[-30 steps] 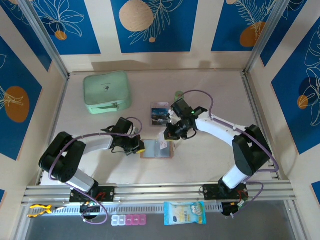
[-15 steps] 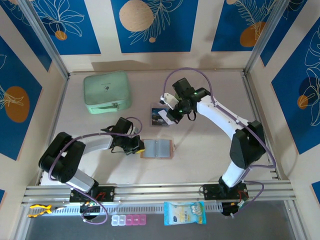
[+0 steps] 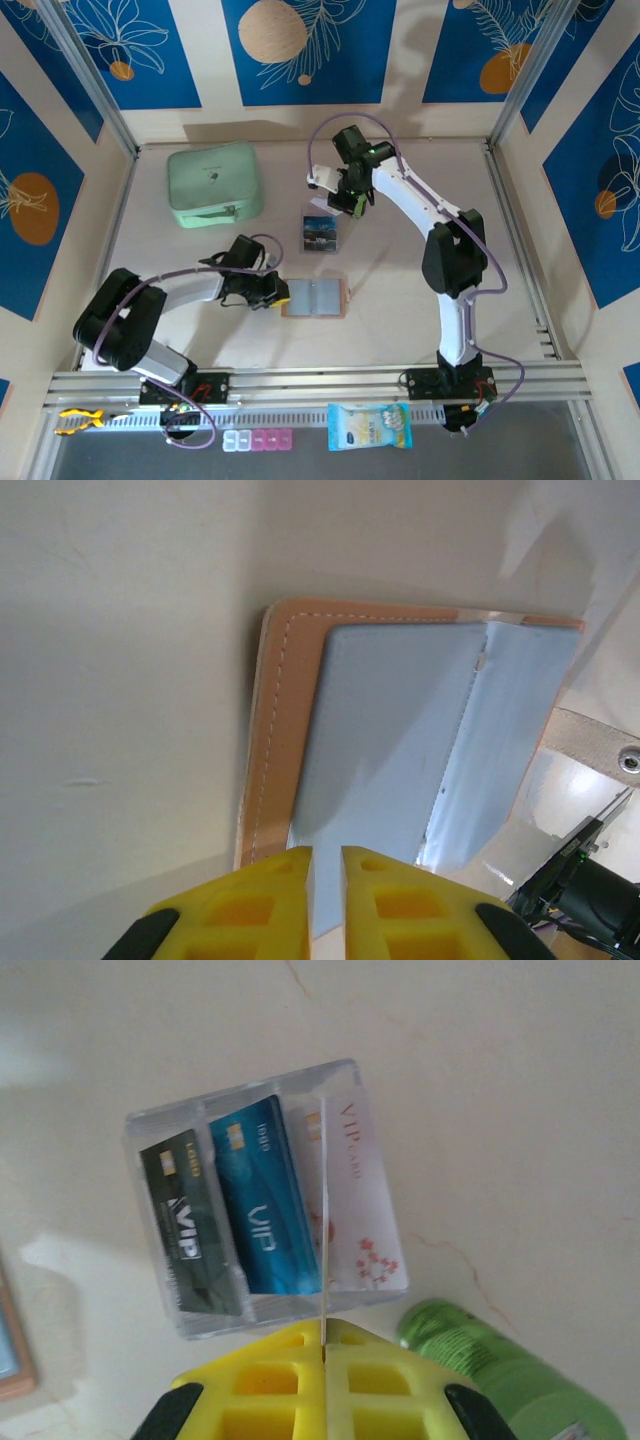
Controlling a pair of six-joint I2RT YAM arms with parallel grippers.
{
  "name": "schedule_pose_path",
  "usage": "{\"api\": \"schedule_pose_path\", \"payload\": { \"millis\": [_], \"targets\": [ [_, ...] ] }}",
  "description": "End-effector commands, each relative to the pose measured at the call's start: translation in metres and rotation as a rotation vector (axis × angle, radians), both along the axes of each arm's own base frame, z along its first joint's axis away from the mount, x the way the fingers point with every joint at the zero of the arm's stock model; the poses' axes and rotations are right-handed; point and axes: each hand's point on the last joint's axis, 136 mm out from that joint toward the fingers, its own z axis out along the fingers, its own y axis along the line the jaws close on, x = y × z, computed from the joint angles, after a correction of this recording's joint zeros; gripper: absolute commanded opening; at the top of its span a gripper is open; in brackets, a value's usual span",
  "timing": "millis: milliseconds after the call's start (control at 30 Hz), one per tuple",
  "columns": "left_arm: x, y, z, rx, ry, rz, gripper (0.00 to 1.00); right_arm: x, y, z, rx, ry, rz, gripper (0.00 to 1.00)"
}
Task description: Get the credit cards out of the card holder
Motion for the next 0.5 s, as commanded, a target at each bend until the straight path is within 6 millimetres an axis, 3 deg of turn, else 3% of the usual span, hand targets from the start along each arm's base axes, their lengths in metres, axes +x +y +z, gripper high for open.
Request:
{"api": "schedule_pose_path", "payload": {
  "millis": [0,267,467],
  "targets": [
    [0.001,0.008,0.006,0.026,-0.013,0.017,0.17,0.003,0.000,0.000,-0.018,0.012,0.056,0.00],
    [0.002,0.020,0.009,0.036,-0.021,0.049,0.17,0.016,0.005,-0.016,-0.026,0.024,0.090,0.00],
    [0.001,0.025,0.010,0.039,-0.019,0.062,0.18,0.022,0.007,-0.027,-0.037,0.035,0.086,0.14]
  ]
}}
